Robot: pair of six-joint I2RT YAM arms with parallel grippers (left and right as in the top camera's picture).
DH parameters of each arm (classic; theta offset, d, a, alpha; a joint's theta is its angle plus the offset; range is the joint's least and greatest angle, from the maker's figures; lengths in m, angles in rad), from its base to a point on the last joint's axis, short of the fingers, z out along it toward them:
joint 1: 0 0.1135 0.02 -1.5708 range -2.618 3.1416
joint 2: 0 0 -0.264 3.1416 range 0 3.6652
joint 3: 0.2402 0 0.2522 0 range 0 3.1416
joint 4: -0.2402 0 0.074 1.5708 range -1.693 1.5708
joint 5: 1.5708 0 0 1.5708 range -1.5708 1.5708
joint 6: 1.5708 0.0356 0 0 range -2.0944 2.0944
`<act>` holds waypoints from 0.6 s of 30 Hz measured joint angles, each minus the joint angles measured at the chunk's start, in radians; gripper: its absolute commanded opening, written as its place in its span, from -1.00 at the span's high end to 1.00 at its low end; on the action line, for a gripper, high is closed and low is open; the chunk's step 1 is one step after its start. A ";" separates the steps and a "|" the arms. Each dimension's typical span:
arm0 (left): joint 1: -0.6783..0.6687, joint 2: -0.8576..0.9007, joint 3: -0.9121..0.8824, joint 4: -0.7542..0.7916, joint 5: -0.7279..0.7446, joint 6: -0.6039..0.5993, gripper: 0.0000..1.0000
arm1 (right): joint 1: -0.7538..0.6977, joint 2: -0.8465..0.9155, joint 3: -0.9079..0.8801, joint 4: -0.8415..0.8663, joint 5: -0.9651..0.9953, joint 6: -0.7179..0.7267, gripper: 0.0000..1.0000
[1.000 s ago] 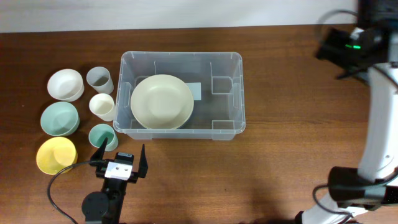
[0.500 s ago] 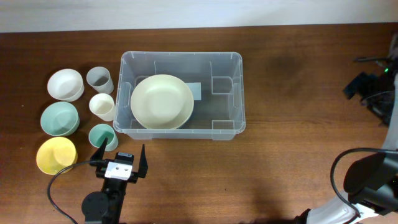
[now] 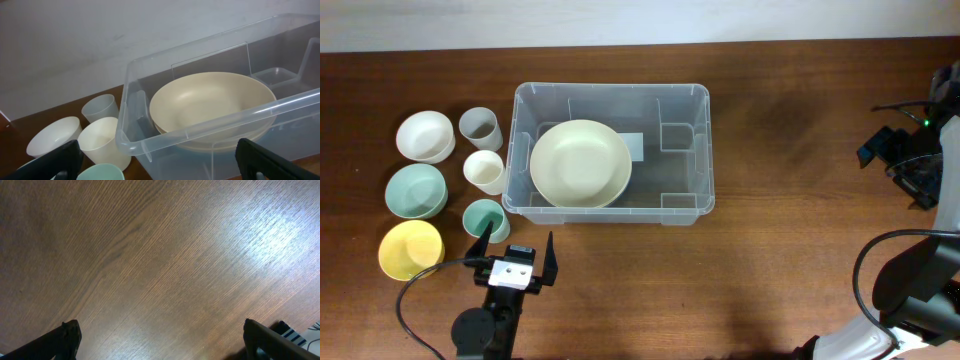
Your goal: Pack container
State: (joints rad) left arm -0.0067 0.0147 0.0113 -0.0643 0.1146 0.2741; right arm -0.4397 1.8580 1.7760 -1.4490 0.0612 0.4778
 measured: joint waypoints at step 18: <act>0.000 0.000 0.000 0.010 0.002 0.000 -0.99 | 0.000 0.000 0.000 0.000 0.000 0.000 -0.98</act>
State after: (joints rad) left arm -0.0067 0.0147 0.0113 -0.0540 0.1165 0.2741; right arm -0.4397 1.8580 1.7760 -1.4490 0.0612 0.4778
